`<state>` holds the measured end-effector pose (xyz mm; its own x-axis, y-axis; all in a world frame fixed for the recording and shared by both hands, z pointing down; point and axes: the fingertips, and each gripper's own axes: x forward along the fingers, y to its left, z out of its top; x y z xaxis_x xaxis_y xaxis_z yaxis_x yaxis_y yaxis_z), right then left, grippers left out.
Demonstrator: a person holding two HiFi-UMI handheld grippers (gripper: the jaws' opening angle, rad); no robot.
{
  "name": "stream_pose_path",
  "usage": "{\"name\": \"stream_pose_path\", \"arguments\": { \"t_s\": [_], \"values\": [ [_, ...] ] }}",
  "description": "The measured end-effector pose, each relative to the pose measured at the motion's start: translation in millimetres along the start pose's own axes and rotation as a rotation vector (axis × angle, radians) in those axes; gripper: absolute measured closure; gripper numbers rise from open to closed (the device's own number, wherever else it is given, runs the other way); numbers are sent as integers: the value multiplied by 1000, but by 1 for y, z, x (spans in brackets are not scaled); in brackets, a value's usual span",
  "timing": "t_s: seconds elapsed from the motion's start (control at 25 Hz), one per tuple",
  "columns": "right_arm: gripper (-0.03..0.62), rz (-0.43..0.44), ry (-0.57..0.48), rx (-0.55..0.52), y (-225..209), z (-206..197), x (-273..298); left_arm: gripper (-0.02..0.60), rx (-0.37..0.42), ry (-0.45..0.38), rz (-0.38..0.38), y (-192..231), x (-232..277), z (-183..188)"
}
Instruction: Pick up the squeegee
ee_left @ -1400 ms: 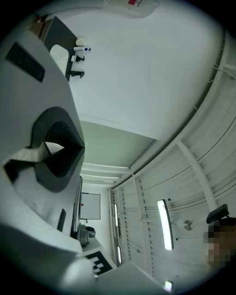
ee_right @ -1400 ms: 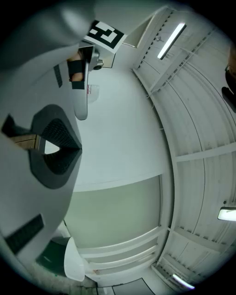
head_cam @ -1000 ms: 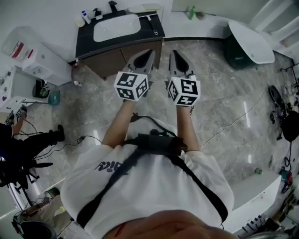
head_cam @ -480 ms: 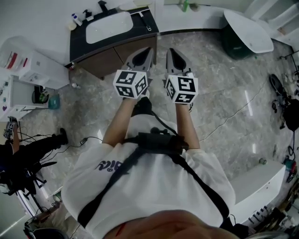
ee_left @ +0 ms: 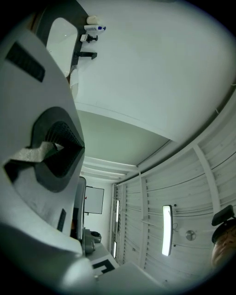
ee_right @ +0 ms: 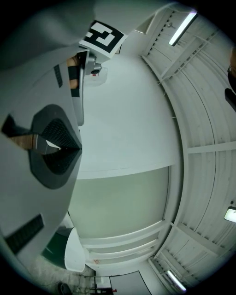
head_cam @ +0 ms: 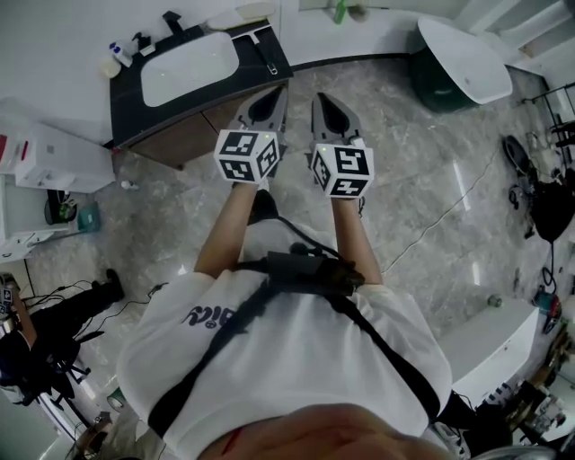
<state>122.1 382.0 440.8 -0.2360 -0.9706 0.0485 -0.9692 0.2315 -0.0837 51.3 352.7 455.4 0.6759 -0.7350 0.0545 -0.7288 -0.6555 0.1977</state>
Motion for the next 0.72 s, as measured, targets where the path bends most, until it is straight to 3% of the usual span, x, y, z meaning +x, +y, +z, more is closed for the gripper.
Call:
{"name": "stream_pose_path", "arguments": {
  "t_s": [0.4, 0.72],
  "values": [
    [589, 18, 57, -7, -2, 7, 156, 571, -35, -9, 35, 129, 80, 35],
    [589, 66, 104, -9, 17, -13, 256, 571, -67, 20, 70, 216, 106, 25]
  ]
}}
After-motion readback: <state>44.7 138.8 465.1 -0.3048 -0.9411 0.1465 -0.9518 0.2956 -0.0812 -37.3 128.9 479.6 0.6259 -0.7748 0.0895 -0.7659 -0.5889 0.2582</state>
